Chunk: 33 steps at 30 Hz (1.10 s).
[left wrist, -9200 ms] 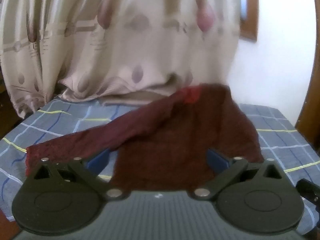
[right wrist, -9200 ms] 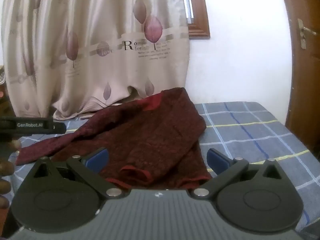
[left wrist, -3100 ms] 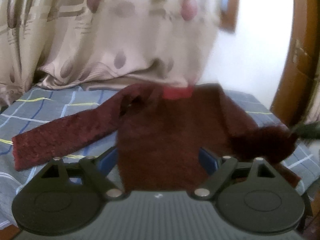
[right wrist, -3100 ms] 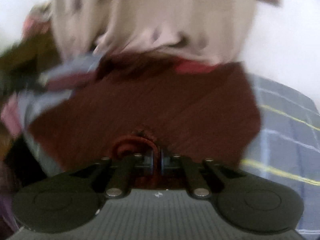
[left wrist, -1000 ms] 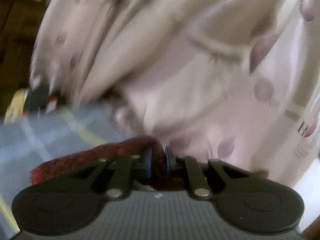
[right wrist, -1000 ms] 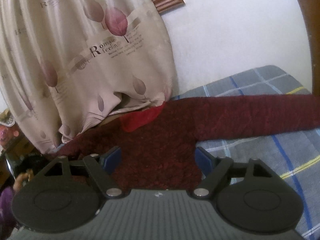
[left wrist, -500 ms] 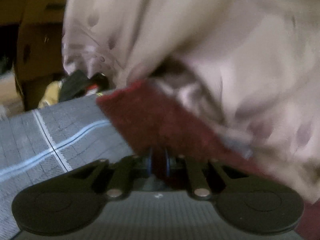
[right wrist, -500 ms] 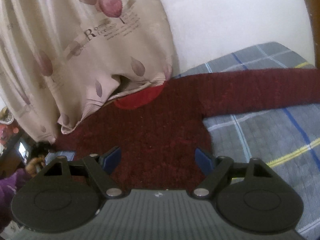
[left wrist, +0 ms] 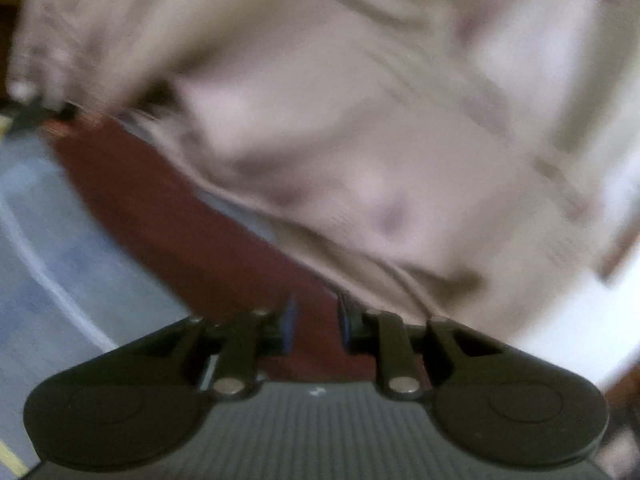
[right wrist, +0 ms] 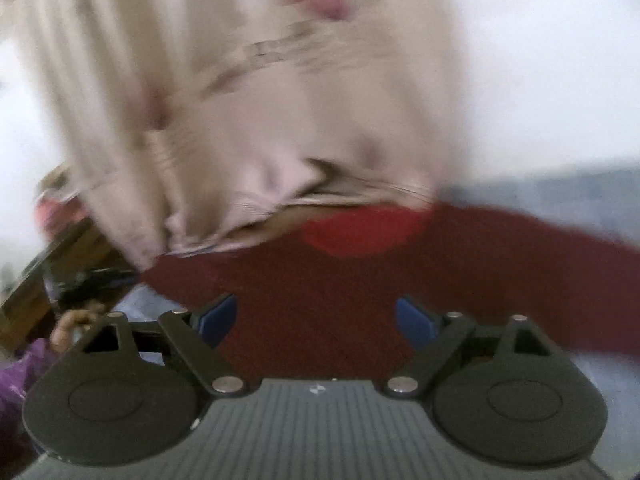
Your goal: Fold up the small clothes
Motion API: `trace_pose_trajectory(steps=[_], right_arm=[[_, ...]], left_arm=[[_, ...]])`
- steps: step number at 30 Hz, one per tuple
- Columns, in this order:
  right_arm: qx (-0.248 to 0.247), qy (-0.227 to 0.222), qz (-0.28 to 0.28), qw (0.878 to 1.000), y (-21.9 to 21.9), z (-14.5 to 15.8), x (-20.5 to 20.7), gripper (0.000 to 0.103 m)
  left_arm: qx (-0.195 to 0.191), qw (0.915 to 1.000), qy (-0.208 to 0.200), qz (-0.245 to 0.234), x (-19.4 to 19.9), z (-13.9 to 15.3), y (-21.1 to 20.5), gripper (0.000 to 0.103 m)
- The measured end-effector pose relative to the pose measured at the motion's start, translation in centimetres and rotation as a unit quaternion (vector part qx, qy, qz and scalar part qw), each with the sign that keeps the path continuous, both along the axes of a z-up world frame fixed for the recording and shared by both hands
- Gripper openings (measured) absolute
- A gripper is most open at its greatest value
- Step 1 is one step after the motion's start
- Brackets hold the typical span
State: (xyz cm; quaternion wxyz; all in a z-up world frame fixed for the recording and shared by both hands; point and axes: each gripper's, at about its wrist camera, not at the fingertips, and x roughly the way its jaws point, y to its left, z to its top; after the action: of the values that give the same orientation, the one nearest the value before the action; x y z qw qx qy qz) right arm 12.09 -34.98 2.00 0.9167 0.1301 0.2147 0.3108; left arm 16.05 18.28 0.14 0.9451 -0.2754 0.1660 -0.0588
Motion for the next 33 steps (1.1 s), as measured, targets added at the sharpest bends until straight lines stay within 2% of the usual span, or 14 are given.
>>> trace_pose_trajectory(steps=[4,6,9,14,16,17,18,21,23,28,29,31,32,33], right_arm=[[-0.065,0.018,0.086,0.994,6.4,4.1,11.0,0.086],[-0.102,0.048,0.124,0.986,9.8,4.3,16.2,0.082],[-0.15,0.098,0.124,0.976,14.0,3.2,22.9,0.081],[-0.218,0.149,0.104,0.959,17.7,0.2,29.0,0.08],[-0.252,0.194,0.105,0.942,18.6,-1.4,30.1,0.08],[-0.258,0.217,0.117,0.934,18.8,-2.2,30.2,0.08],[-0.26,0.235,0.138,0.926,18.9,-2.9,29.9,0.08],[-0.288,0.264,0.188,0.901,19.6,-4.3,28.0,0.083],[-0.29,0.258,0.212,0.897,20.0,-4.2,26.8,0.082],[-0.291,0.216,0.236,0.901,20.1,-4.5,24.5,0.074],[-0.294,0.197,0.24,0.904,20.4,-4.6,24.1,0.071],[-0.299,0.153,0.257,0.906,20.6,-4.2,23.7,0.047],[-0.302,0.139,0.265,0.905,20.8,-3.9,23.8,0.025],[-0.308,0.125,0.263,0.906,21.1,-3.9,23.4,0.024]], left_arm=[[-0.037,0.9958,-0.006,-0.084,0.5,-1.2,-6.1,0.027],[-0.034,0.9942,0.003,-0.102,1.0,-2.0,-8.8,0.038],[-0.016,0.9935,0.014,-0.112,1.9,-3.3,-11.2,0.055],[0.016,0.9929,0.044,-0.11,1.6,-7.0,-13.3,0.057],[0.045,0.9931,0.021,-0.106,0.1,-6.9,-14.1,0.062],[0.054,0.9922,0.01,-0.111,-0.4,-6.7,-14.4,0.072],[0.059,0.9918,0.006,-0.114,-0.6,-6.7,-14.4,0.075],[0.033,0.9927,0.012,-0.116,0.0,-6.8,-13.8,0.075],[0.023,0.9929,0.009,-0.117,0.2,-7.1,-13.7,0.075],[0.028,0.993,0.008,-0.115,0.3,-7.3,-14.0,0.075],[0.029,0.993,0.008,-0.114,0.3,-7.4,-14.0,0.075],[0.031,0.993,0.008,-0.114,0.3,-7.4,-14.1,0.075],[0.031,0.9931,0.008,-0.113,0.3,-7.4,-14.2,0.075],[0.032,0.9931,0.008,-0.113,0.3,-7.4,-14.2,0.075]])
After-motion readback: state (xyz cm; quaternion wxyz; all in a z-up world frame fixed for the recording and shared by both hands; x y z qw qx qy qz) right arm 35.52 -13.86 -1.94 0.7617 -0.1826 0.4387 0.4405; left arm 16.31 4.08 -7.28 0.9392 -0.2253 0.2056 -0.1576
